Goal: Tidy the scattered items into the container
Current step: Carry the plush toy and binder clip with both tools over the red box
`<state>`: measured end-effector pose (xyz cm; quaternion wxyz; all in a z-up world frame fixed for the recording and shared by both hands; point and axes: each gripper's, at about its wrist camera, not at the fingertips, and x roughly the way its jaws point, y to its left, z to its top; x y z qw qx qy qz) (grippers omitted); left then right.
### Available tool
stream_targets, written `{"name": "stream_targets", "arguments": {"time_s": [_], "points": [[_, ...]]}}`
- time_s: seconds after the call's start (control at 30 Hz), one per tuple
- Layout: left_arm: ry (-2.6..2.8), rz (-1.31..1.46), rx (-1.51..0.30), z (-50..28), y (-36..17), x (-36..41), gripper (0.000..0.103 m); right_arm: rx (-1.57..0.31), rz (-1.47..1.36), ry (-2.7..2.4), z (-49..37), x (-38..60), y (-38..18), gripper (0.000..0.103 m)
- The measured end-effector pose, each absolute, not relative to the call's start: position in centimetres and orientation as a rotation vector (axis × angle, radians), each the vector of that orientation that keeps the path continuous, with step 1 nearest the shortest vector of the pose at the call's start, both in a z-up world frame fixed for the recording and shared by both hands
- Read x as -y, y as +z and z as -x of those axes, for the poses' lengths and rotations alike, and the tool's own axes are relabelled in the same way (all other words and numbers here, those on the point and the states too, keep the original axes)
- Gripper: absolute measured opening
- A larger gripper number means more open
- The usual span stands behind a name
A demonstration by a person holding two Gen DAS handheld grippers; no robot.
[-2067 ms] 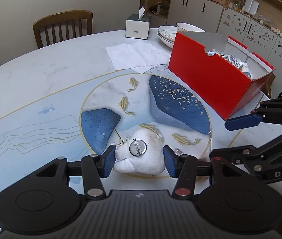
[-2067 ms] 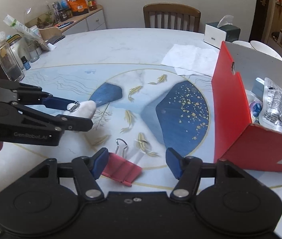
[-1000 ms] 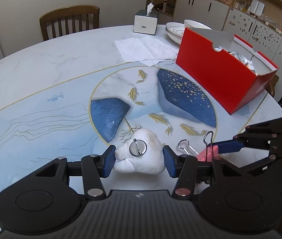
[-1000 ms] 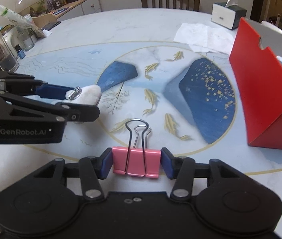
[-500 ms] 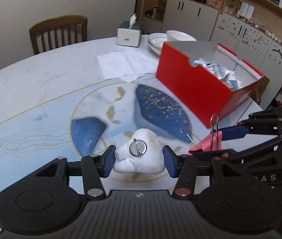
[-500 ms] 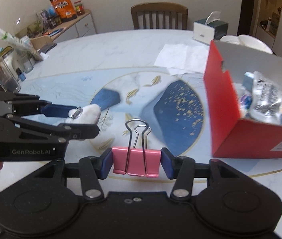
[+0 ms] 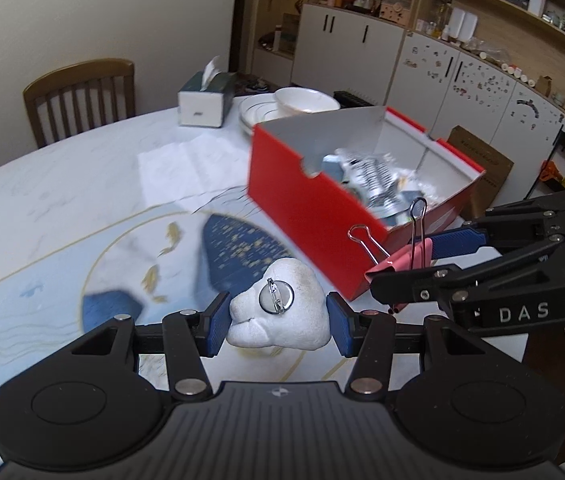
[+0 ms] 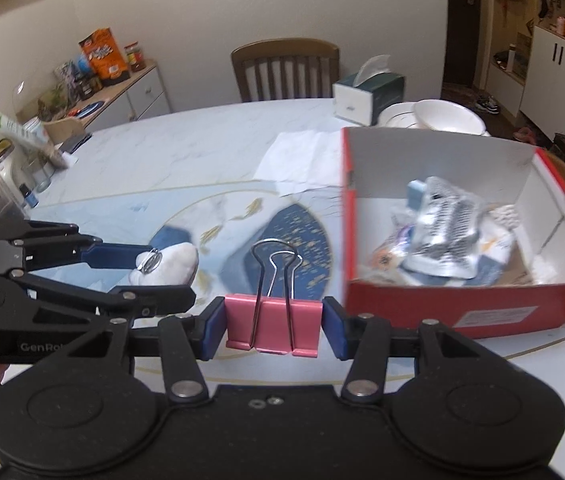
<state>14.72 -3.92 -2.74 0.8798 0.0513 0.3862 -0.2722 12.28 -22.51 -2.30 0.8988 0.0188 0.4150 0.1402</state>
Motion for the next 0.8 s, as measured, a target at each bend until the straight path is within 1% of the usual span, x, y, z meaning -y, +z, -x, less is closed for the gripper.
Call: {"name": "stream_targets", "arguments": {"time_s": [0.4, 0.8], "points": [[-0.612, -0.145, -0.745, -16.5, -1.1, 11.3, 0.05, -0.782, -0.042, 0.208, -14.2, 31.4, -0.4, 0.05], [-0.629, -0.205, -0.717, -18.9, -0.9, 19.1, 0.05, -0.785, -0.045, 0.141, -17.2, 39.1, -1.6, 0.05]]}}
